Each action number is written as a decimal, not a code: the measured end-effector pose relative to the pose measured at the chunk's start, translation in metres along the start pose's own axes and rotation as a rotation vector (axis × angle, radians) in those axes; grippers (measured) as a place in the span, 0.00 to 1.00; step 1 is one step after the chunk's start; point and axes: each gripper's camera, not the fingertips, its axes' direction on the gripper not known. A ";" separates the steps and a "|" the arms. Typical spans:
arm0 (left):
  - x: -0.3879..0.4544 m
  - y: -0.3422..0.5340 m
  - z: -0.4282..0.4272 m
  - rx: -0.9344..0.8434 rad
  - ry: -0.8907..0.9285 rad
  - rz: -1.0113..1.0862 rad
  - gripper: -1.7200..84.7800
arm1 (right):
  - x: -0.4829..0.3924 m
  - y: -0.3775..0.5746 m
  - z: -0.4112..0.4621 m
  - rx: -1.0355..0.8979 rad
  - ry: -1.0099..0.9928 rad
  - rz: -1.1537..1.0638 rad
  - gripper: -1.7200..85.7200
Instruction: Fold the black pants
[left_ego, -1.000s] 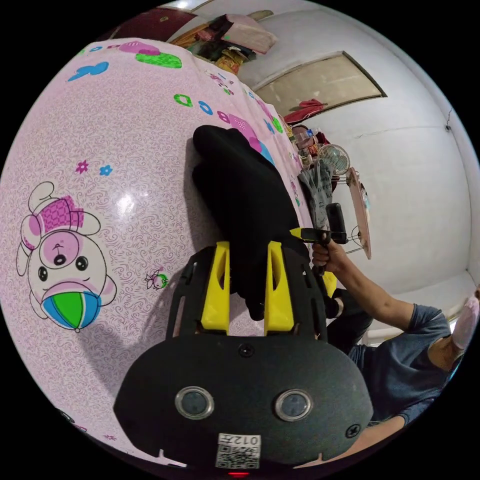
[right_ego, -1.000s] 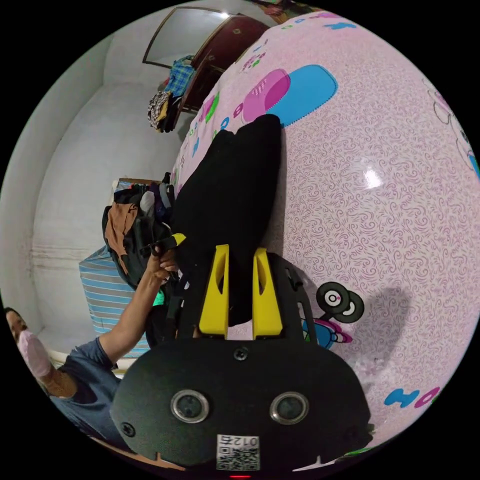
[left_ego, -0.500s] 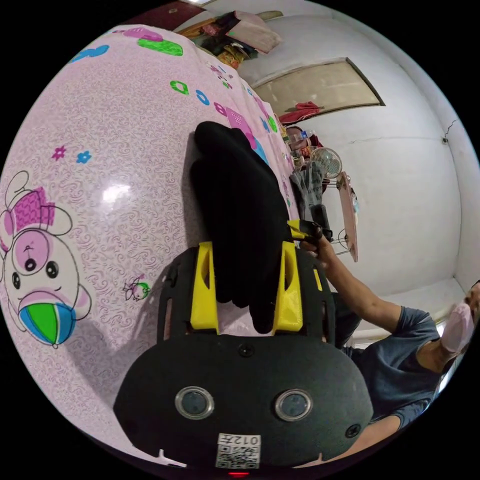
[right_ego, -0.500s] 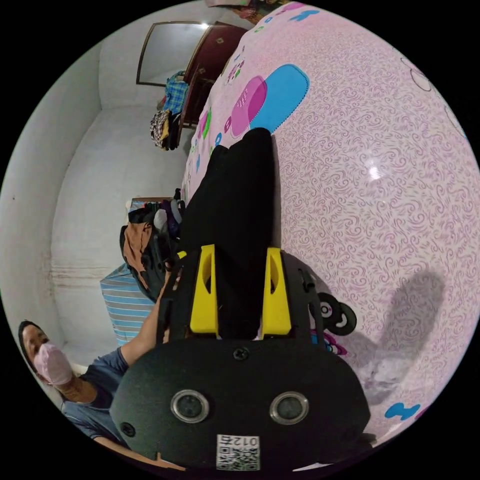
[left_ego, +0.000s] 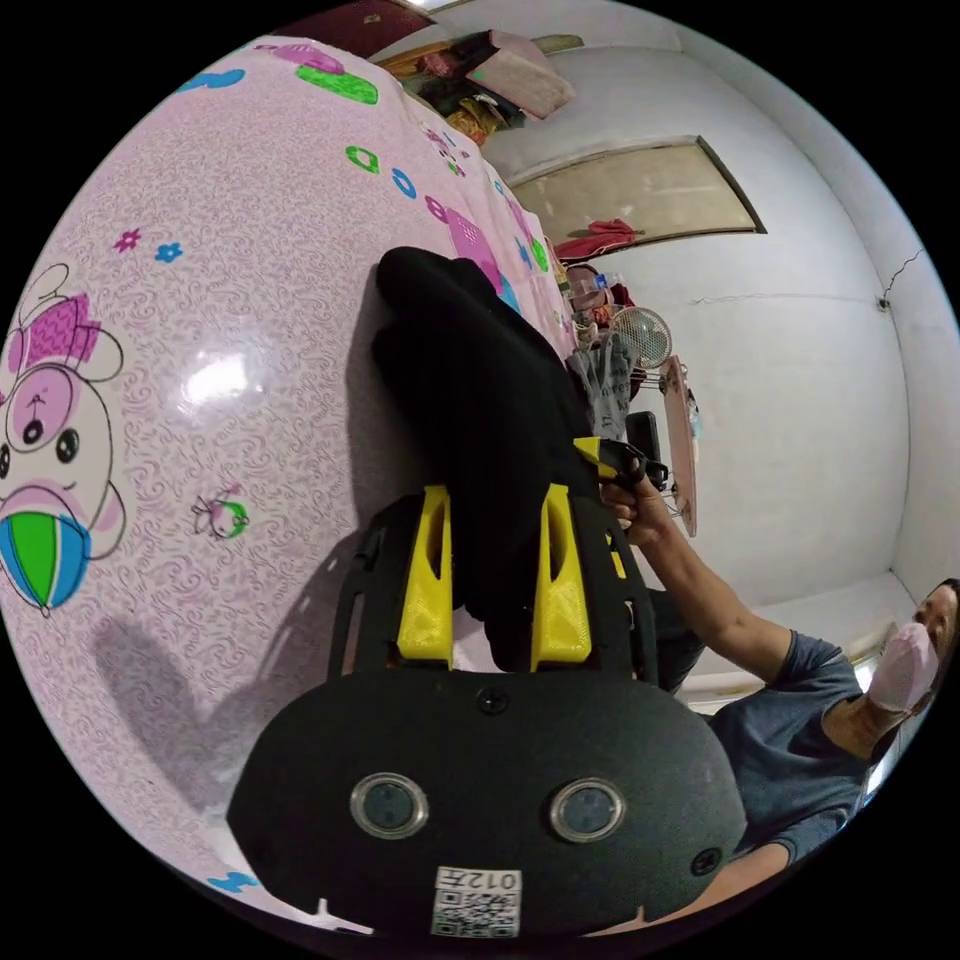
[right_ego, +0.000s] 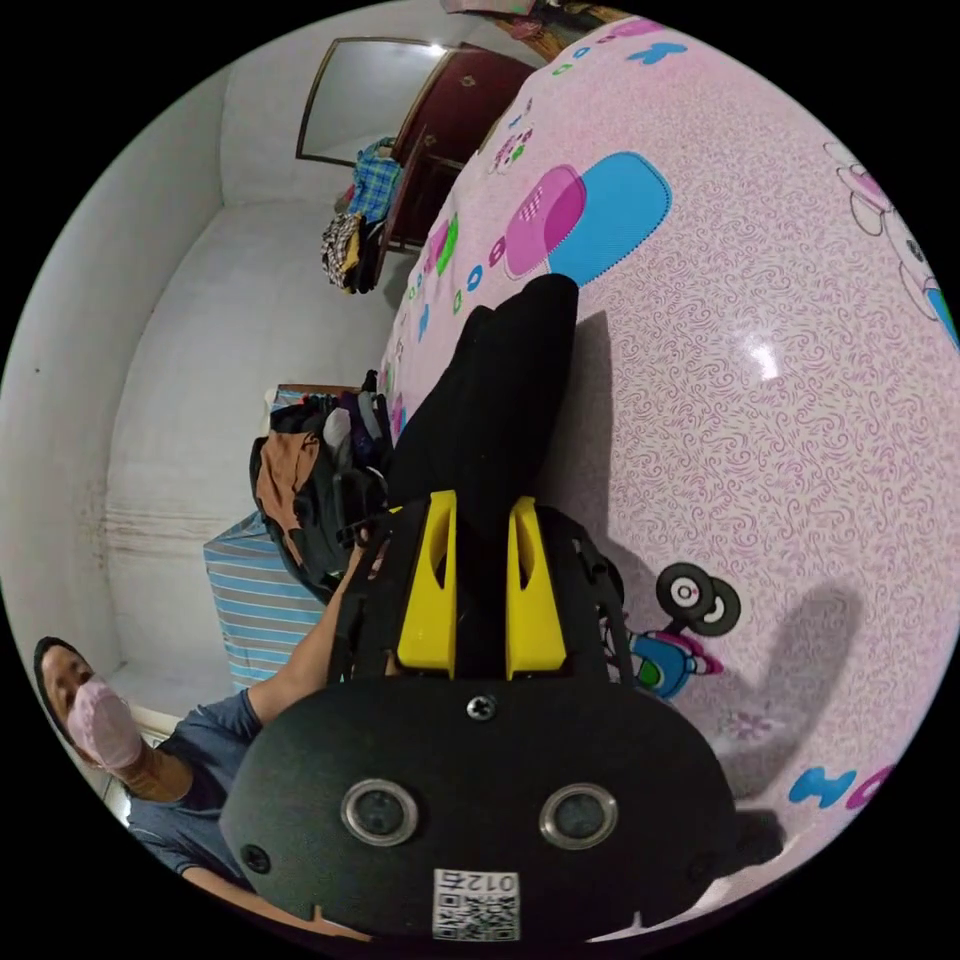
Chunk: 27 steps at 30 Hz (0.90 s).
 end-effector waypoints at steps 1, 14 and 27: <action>0.005 0.001 0.008 -0.014 0.008 -0.001 0.16 | -0.005 0.012 -0.009 -0.003 0.011 -0.003 0.11; 0.133 0.007 0.108 -0.008 0.017 0.152 0.16 | -0.063 0.149 -0.152 0.112 0.068 -0.085 0.11; 0.293 0.016 0.327 -0.177 0.041 0.345 0.16 | -0.059 0.361 -0.354 0.335 0.153 -0.091 0.11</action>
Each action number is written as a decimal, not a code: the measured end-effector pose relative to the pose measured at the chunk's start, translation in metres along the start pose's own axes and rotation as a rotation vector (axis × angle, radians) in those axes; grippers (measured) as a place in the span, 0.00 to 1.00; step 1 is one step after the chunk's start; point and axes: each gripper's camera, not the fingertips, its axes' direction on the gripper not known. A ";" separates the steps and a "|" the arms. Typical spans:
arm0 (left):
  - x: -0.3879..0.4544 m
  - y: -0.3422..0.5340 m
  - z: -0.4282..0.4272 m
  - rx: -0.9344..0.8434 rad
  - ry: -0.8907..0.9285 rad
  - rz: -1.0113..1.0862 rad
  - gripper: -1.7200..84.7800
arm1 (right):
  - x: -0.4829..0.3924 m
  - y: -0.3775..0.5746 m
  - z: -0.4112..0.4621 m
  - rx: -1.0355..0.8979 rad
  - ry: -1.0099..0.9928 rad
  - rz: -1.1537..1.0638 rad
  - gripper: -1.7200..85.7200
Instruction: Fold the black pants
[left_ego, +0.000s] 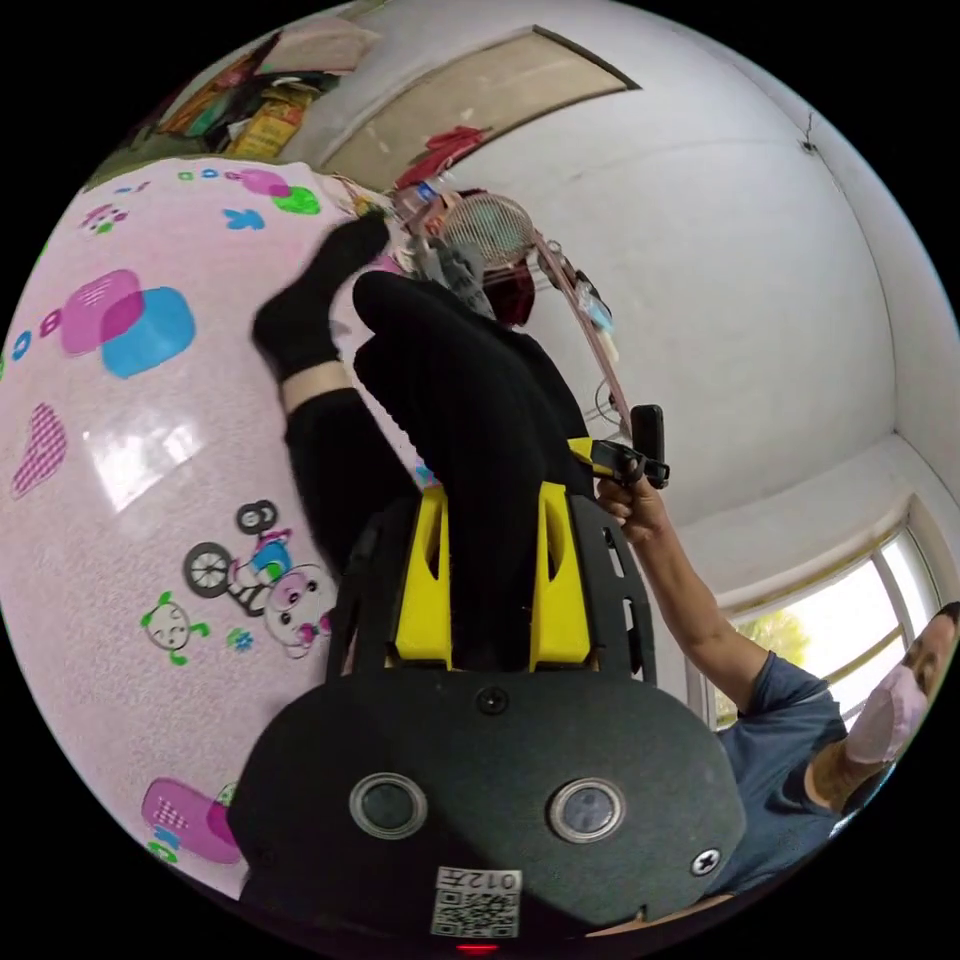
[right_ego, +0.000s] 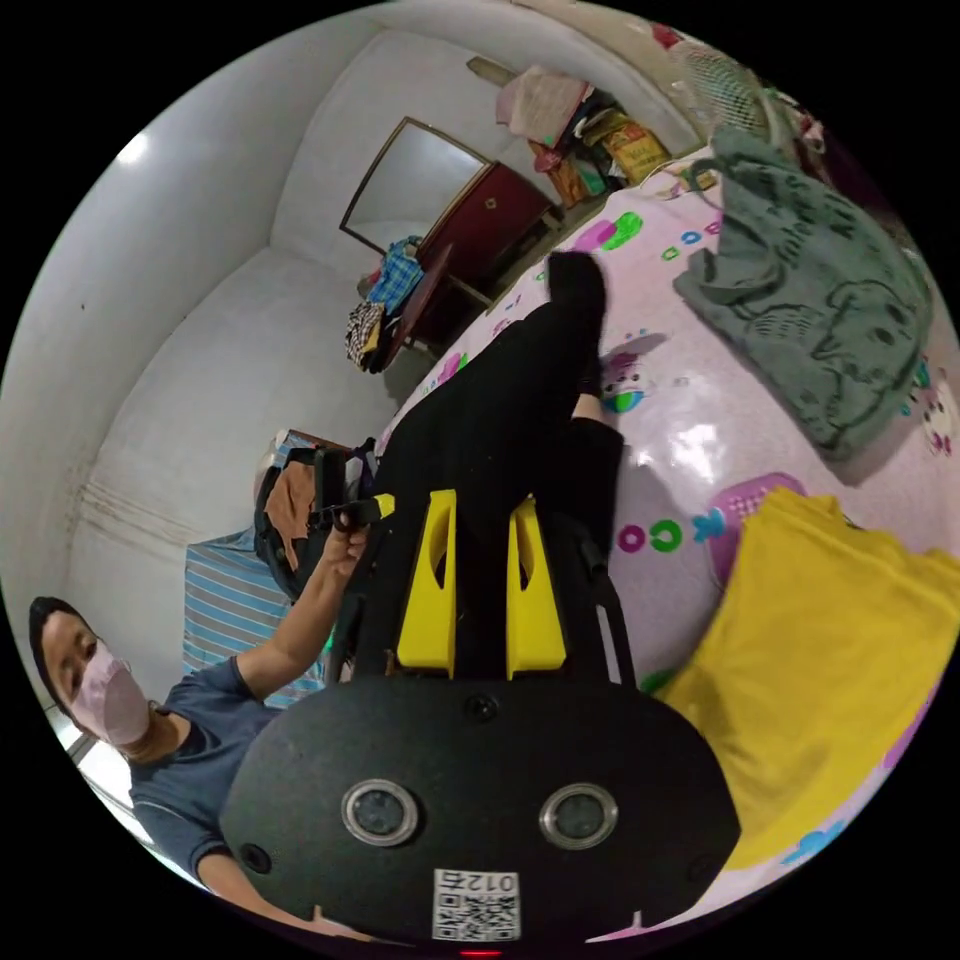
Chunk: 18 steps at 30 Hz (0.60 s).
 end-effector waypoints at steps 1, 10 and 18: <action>0.006 -0.001 0.014 -0.012 0.003 0.009 0.16 | 0.007 0.020 -0.023 0.023 0.008 0.016 0.11; 0.072 0.014 0.217 -0.186 0.054 0.061 0.17 | 0.064 0.167 -0.163 0.091 0.079 0.147 0.11; 0.110 0.035 0.338 -0.279 0.049 0.100 0.17 | 0.090 0.257 -0.236 0.103 0.101 0.158 0.11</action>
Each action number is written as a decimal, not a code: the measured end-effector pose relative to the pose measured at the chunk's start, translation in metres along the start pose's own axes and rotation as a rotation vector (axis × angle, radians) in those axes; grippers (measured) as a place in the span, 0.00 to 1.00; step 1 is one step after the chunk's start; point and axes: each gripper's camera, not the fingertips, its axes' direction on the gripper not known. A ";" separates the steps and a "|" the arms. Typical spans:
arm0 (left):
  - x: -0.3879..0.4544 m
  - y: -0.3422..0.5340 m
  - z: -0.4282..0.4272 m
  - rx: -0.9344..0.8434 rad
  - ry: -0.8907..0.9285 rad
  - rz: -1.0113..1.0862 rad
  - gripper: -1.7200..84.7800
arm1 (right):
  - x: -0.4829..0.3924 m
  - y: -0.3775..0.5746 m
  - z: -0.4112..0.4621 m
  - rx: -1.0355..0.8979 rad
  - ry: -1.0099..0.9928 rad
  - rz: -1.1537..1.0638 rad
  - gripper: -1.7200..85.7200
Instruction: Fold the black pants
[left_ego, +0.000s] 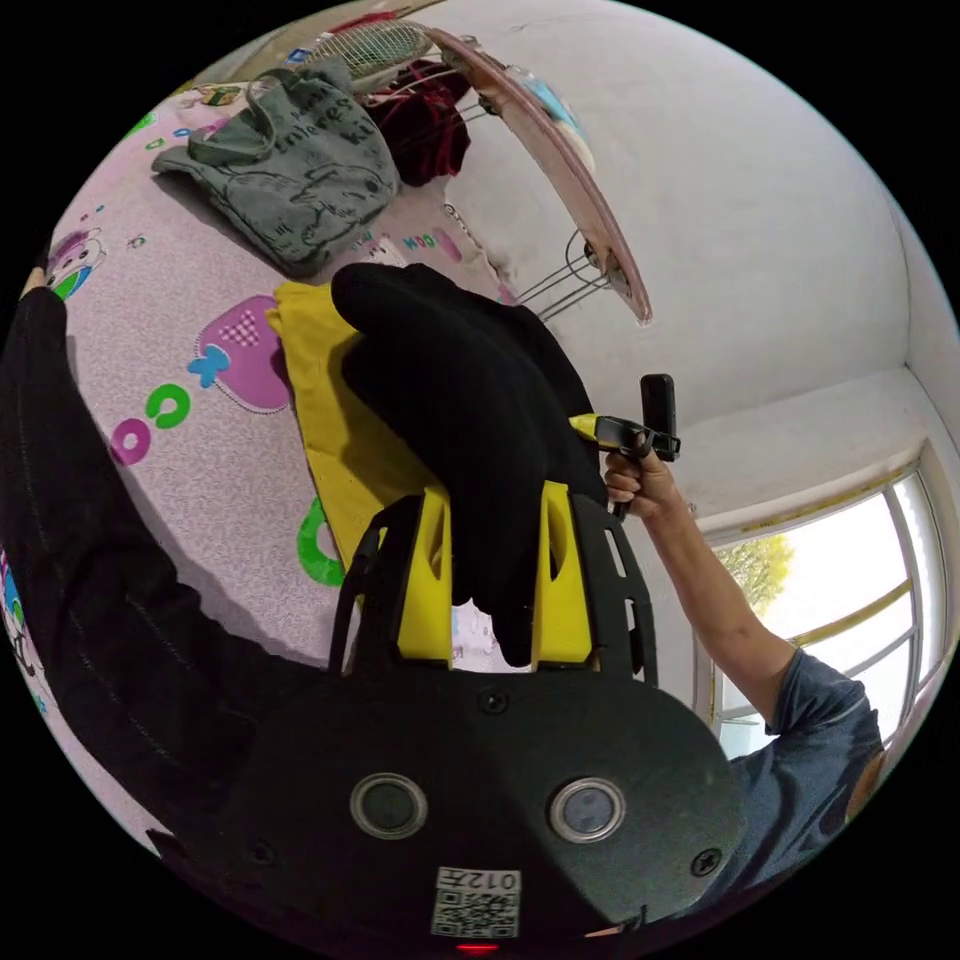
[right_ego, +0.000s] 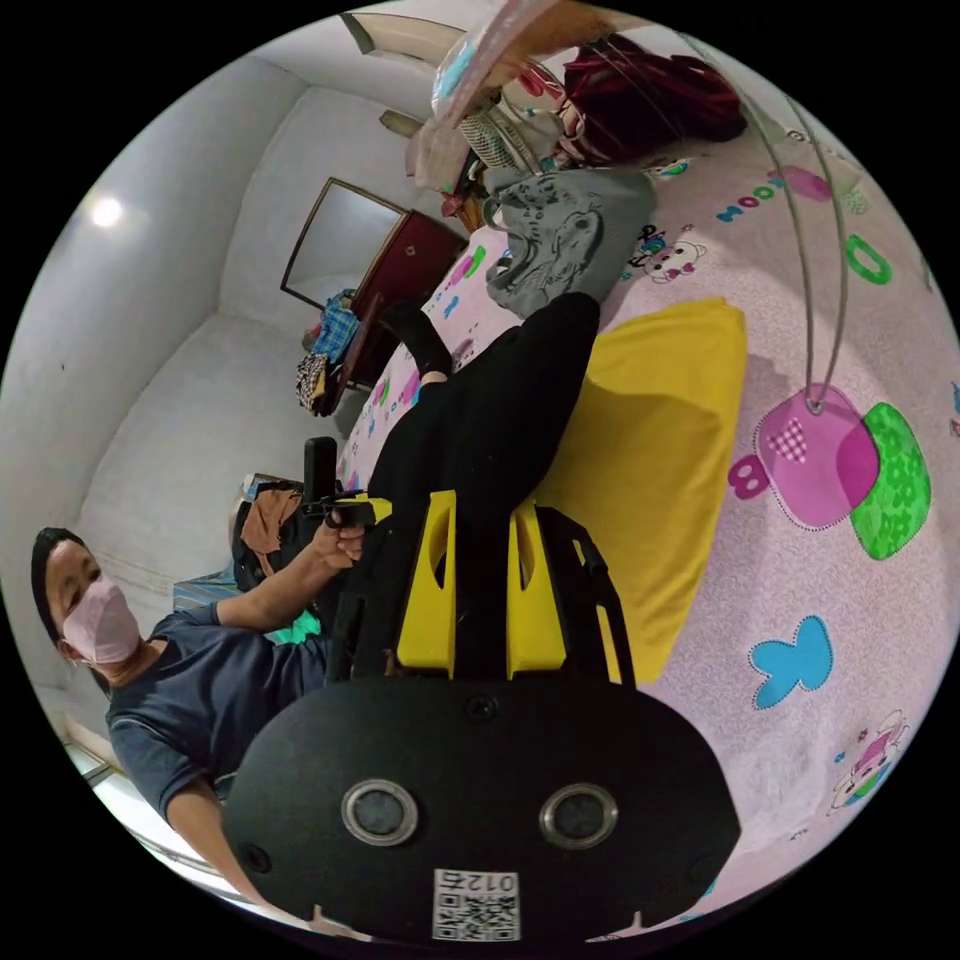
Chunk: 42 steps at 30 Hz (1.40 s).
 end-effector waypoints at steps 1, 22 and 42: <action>0.001 -0.001 0.006 -0.001 -0.004 0.001 0.17 | 0.006 0.009 -0.008 0.007 -0.002 0.003 0.11; 0.042 -0.012 0.175 -0.098 -0.170 0.007 0.17 | 0.079 0.144 -0.065 0.135 0.056 0.152 0.14; 0.212 0.104 0.288 -0.185 -0.729 0.632 0.16 | -0.003 0.338 -0.052 0.197 0.653 -0.009 0.12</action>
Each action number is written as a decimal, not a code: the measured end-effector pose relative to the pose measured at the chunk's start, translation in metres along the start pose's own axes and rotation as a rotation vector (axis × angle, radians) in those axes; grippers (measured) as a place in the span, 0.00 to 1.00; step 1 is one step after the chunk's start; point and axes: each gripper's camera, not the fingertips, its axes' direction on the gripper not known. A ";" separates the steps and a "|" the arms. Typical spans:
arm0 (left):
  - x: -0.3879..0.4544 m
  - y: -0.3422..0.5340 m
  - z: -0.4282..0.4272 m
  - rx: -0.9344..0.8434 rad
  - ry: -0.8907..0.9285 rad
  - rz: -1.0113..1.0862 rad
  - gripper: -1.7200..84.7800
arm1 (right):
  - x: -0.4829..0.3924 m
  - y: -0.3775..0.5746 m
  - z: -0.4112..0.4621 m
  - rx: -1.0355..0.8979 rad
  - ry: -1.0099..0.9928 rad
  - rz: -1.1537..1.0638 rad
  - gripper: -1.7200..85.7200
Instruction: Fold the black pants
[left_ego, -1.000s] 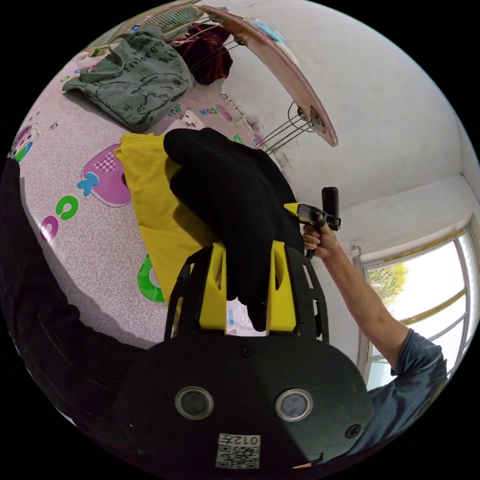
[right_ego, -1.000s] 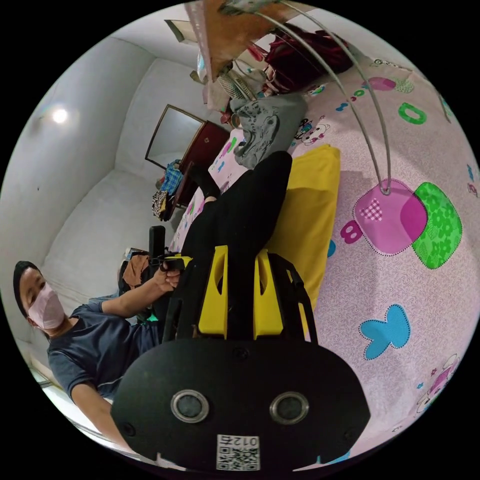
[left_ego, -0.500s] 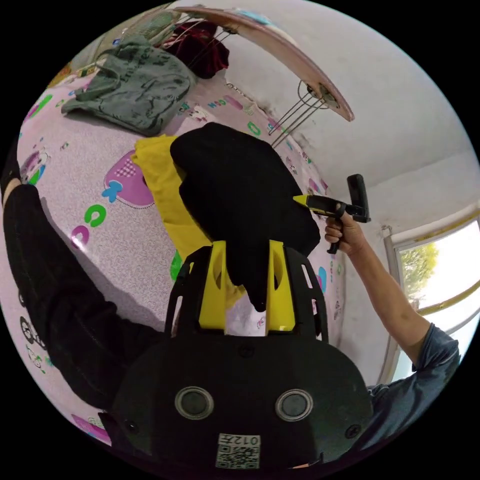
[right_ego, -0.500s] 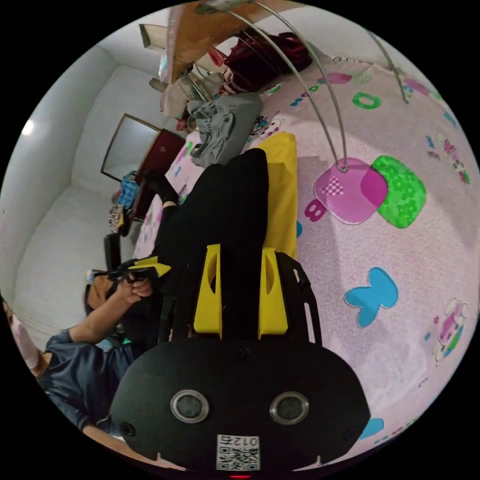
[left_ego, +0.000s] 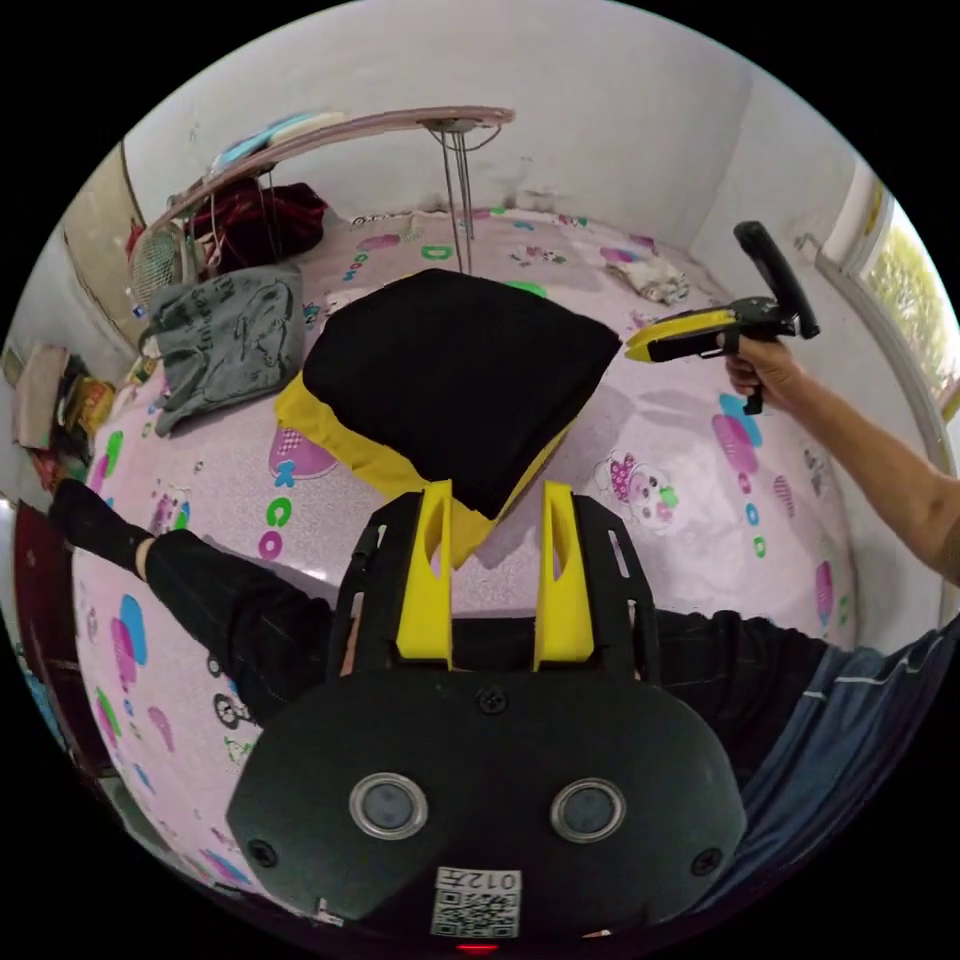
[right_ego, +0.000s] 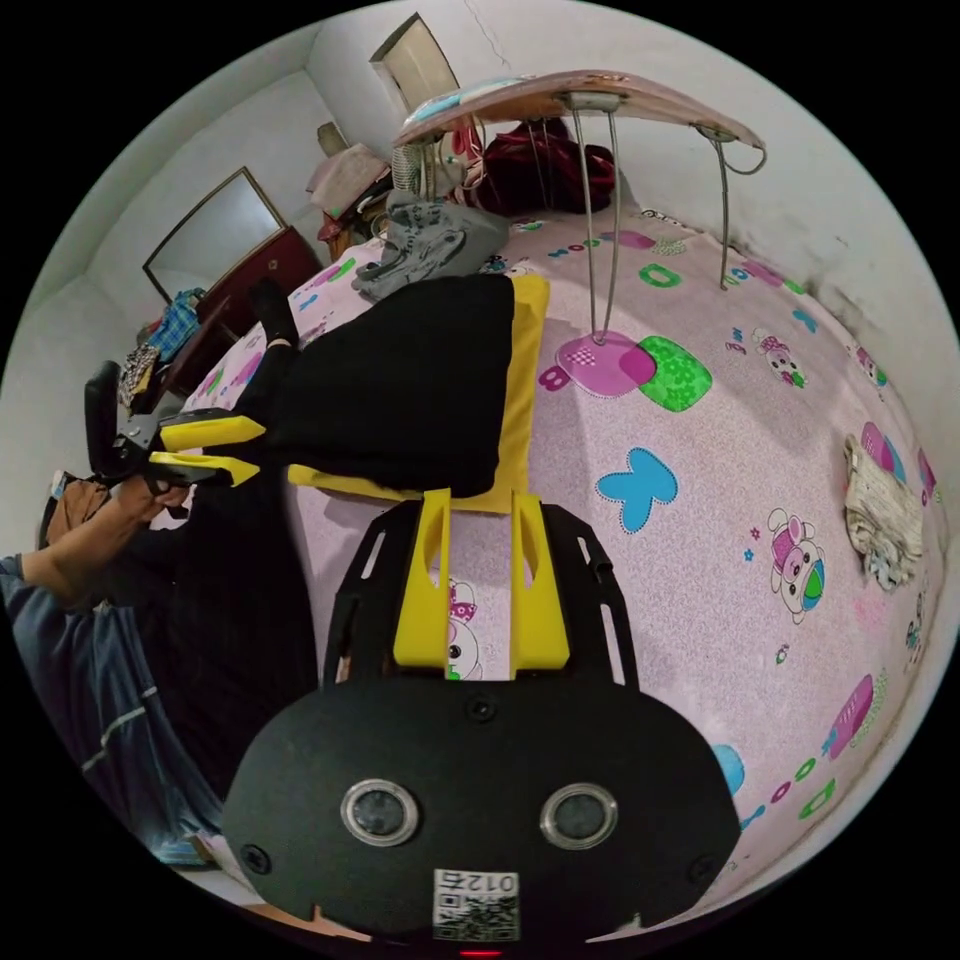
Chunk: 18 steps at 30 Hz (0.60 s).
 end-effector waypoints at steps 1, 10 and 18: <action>0.005 0.000 0.001 -0.003 -0.014 0.002 0.16 | -0.002 0.005 0.003 0.007 0.004 -0.004 0.12; 0.042 -0.022 0.026 -0.054 -0.065 -0.077 0.15 | -0.016 0.025 0.021 0.035 0.068 -0.035 0.10; 0.072 -0.037 0.045 -0.152 -0.050 -0.017 0.14 | -0.016 0.038 0.023 0.023 0.059 -0.007 0.08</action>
